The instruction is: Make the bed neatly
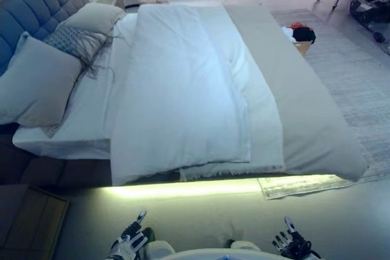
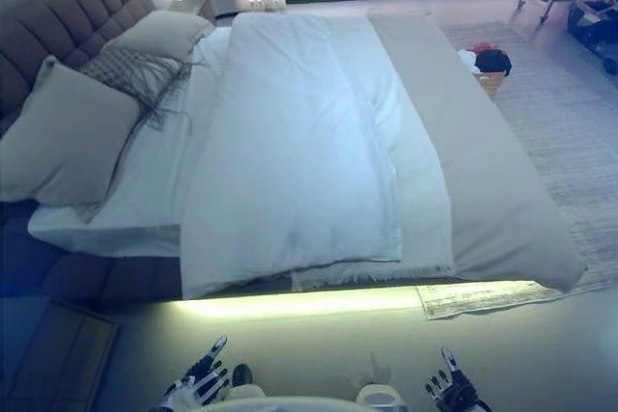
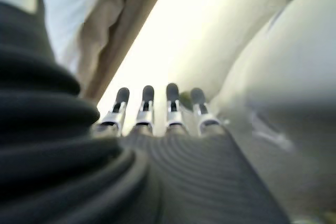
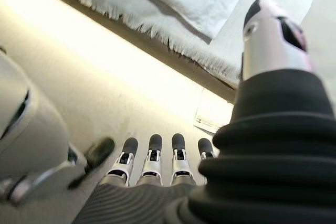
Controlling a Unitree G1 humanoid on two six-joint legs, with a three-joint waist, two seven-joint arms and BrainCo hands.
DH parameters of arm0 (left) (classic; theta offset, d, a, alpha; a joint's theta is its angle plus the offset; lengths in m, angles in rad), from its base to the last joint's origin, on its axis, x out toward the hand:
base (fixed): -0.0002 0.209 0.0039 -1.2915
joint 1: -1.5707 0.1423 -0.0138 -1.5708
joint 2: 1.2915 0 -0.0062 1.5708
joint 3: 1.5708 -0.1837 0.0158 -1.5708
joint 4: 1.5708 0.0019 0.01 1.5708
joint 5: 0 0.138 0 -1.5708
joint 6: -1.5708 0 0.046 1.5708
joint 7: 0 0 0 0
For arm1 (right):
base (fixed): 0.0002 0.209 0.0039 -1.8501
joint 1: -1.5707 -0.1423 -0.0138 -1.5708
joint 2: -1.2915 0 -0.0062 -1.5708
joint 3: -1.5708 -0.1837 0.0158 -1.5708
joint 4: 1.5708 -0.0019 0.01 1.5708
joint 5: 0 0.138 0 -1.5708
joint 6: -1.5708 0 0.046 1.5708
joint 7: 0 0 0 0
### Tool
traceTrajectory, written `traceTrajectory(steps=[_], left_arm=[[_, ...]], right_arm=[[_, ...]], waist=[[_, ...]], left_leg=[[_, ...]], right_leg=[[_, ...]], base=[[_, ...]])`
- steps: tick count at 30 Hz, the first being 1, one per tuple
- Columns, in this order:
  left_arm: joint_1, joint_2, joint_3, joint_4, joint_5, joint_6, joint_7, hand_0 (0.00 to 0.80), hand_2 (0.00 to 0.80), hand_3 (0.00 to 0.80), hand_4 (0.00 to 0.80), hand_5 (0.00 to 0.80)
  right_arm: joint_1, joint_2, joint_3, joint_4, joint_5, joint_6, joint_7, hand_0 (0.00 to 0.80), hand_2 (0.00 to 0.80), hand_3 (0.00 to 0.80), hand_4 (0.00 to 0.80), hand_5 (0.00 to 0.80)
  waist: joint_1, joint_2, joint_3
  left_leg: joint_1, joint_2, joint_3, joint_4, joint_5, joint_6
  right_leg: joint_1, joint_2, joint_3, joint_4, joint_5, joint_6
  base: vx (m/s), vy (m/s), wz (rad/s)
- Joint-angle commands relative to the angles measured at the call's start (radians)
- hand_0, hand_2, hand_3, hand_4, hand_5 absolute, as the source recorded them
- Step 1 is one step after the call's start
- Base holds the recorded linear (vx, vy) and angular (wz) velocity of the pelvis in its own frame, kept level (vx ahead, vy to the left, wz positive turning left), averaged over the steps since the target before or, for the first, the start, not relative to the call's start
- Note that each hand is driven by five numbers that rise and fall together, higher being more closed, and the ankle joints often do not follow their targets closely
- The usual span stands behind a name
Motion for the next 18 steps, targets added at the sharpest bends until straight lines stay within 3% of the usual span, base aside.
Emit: traceTrajectory(steps=[1, 3, 5, 7, 8, 9, 11, 13, 18], left_arm=[[-0.036, 0.036, 0.011, -0.065, -0.075, -0.056, -0.126, 0.0, 0.0, 0.0, 0.0, 0.0], [-0.037, 0.051, -0.015, -0.094, -0.101, -0.066, -0.165, 0.0, 0.0, 0.0, 0.0, 0.0], [-0.029, 0.07, -0.02, -0.132, -0.111, -0.069, -0.193, 0.0, 0.0, 0.0, 0.0, 0.0], [-0.03, 0.091, -0.03, -0.158, -0.118, -0.079, -0.194, 0.0, 0.0, 0.0, 0.0, 0.0], [-0.034, 0.1, -0.031, -0.172, -0.134, -0.097, -0.203, 0.0, 0.0, 0.0, 0.0, 0.0], [-0.039, 0.105, -0.026, -0.194, -0.153, -0.098, -0.215, 0.0, 0.0, 0.0, 0.0, 0.0], [-0.053, 0.104, 0.0, -0.263, -0.175, -0.093, -0.264, 0.0, 0.0, 0.0, 0.0, 0.0], [-0.059, 0.082, 0.006, -0.326, -0.221, -0.079, -0.342, 0.0, 0.0, 0.0, 0.0, 0.0], [-0.008, 0.088, 0.022, -0.407, -0.252, -0.065, -0.482, 0.0, 0.0, 0.0, 0.0, 0.0]], right_arm=[[-0.044, 0.039, -0.025, 0.012, -0.051, -0.03, -0.051, 0.0, 0.0, 0.0, 0.0, 0.0], [-0.03, 0.045, -0.039, 0.018, -0.045, -0.024, -0.041, 0.0, 0.0, 0.0, 0.0, 0.0], [-0.028, 0.055, -0.044, 0.022, -0.05, -0.012, -0.033, 0.0, 0.0, 0.0, 0.0, 0.0], [-0.033, 0.073, -0.029, 0.019, -0.056, -0.009, -0.039, 0.0, 0.0, 0.0, 0.0, 0.0], [-0.035, 0.08, -0.019, 0.018, -0.049, -0.011, -0.031, 0.0, 0.0, 0.0, 0.0, 0.0], [-0.037, 0.083, -0.013, 0.015, -0.044, -0.012, -0.024, 0.0, 0.0, 0.0, 0.0, 0.0], [-0.049, 0.082, 0.0, 0.007, -0.04, -0.006, -0.02, 0.0, 0.0, 0.0, 0.0, 0.0], [-0.068, 0.083, 0.012, 0.004, -0.028, -0.02, -0.022, 0.0, 0.0, 0.0, 0.0, 0.0], [-0.051, 0.068, 0.032, -0.044, -0.108, -0.006, -0.032, 0.0, 0.0, 0.0, 0.0, 0.0]], waist=[[0.01, -0.076, 0.014], [0.019, -0.078, 0.008], [0.03, -0.07, 0.005], [0.025, -0.064, 0.001], [0.014, -0.072, 0.0], [0.012, -0.077, 0.0], [0.026, -0.084, 0.003], [0.034, -0.09, 0.002], [0.043, -0.098, -0.014]], left_leg=[[-0.046, -0.054, -0.02, 0.036, -0.018, 0.052], [-0.039, -0.099, -0.022, 0.017, -0.028, 0.08], [-0.006, -0.131, -0.016, -0.031, -0.033, 0.102], [0.001, -0.134, -0.022, -0.04, -0.046, 0.117], [0.001, -0.139, -0.023, -0.04, -0.052, 0.119], [-0.001, -0.138, -0.021, -0.04, -0.057, 0.118], [-0.01, -0.133, -0.01, -0.04, -0.06, 0.115], [-0.013, -0.142, -0.013, -0.04, -0.064, 0.121], [0.025, -0.134, -0.002, -0.04, -0.076, 0.112]], right_leg=[[0.031, -0.151, 0.029, 0.013, 0.076, 0.001], [0.002, -0.182, 0.018, 0.036, 0.122, -0.002], [-0.048, -0.172, -0.014, 0.079, 0.153, -0.009], [-0.083, -0.094, -0.005, 0.069, 0.119, -0.026], [-0.107, -0.036, 0.011, 0.018, 0.12, -0.036], [-0.12, -0.016, 0.01, -0.011, 0.131, -0.041], [-0.133, -0.031, -0.004, -0.044, 0.161, -0.034], [-0.124, -0.004, 0.015, -0.072, 0.163, -0.045], [-0.061, -0.007, -0.013, -0.115, 0.164, -0.045]], base=[[0.125, 0.322, -0.4], [0.099, 0.278, -0.16], [0.073, 0.233, -0.02], [0.03, 0.093, -0.22], [-0.012, -0.007, -0.27], [-0.035, -0.051, -0.27], [-0.054, -0.053, -0.05], [0.01, -0.019, 0.35], [0.159, 0.036, 0.07]])
